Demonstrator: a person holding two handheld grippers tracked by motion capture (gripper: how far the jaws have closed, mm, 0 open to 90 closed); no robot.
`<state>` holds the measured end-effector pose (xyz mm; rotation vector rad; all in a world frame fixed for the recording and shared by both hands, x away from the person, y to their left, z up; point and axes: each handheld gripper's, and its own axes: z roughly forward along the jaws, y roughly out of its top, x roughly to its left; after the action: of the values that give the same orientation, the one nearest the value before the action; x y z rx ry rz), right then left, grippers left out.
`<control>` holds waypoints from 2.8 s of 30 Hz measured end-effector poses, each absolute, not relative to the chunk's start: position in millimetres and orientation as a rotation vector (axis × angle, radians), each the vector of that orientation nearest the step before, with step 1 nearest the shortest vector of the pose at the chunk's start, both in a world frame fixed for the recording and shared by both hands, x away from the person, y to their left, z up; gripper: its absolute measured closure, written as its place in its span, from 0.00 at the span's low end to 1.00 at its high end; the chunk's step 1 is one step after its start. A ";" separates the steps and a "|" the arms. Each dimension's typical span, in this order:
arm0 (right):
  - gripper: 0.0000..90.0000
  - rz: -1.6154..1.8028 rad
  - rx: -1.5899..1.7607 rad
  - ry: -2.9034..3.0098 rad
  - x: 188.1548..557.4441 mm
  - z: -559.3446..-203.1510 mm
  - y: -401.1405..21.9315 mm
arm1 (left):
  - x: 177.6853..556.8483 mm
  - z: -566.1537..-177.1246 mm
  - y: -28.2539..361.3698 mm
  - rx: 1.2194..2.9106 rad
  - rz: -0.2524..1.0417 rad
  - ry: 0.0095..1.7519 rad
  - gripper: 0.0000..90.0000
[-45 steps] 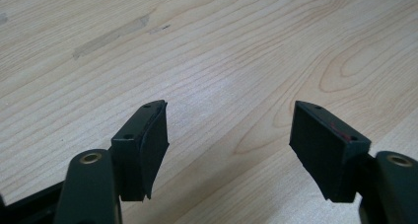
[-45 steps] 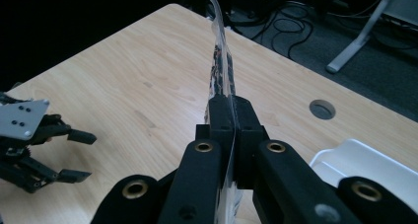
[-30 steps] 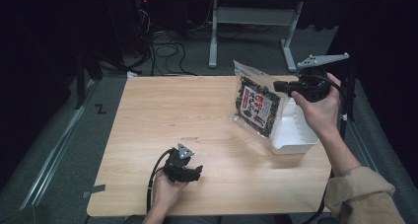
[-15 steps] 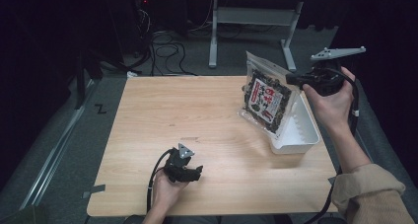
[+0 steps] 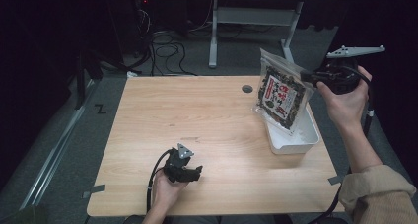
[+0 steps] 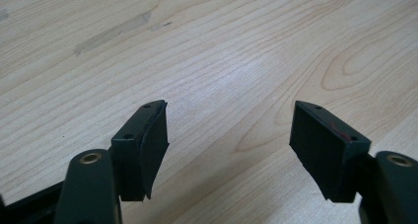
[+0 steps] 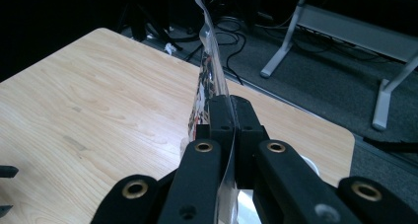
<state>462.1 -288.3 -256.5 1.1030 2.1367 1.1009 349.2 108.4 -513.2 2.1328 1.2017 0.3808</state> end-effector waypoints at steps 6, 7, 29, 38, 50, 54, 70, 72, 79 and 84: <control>1.00 1.089 1.123 2.121 460.9 -259.0 -300.3 | 348.7 -512.6 109.0 2.130 0.384 1.205 0.35; 1.00 1.084 1.130 2.117 460.3 -259.3 -302.4 | 348.8 -512.8 108.9 2.132 0.383 1.205 0.35; 1.00 1.100 1.193 2.038 453.3 -261.4 -338.8 | 349.4 -514.1 108.3 2.140 0.380 1.208 0.35; 1.00 1.083 1.209 2.022 451.5 -260.8 -343.0 | 349.3 -514.2 108.0 2.143 0.379 1.207 0.35; 1.00 1.071 1.207 2.055 457.6 -279.5 -338.3 | 348.6 -513.7 107.8 2.133 0.384 1.209 0.34; 1.00 1.090 1.222 2.067 457.8 -287.5 -337.9 | 348.5 -513.3 108.7 2.137 0.387 1.207 0.34; 1.00 1.115 1.261 2.069 457.0 -306.6 -347.9 | 348.3 -513.5 107.4 2.134 0.388 1.208 0.34; 1.00 1.112 1.269 2.072 456.2 -307.2 -349.0 | 348.2 -513.3 107.8 2.134 0.388 1.208 0.34; 1.00 1.103 1.284 2.067 454.9 -311.5 -356.0 | 348.4 -513.8 106.7 2.135 0.389 1.207 0.34; 0.98 1.083 1.296 2.070 454.4 -314.9 -360.9 | 348.7 -514.3 106.8 2.142 0.386 1.207 0.34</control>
<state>454.4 -360.9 -314.9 1.2957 2.0700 1.0826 348.7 106.8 -514.3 2.1419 1.2069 0.3857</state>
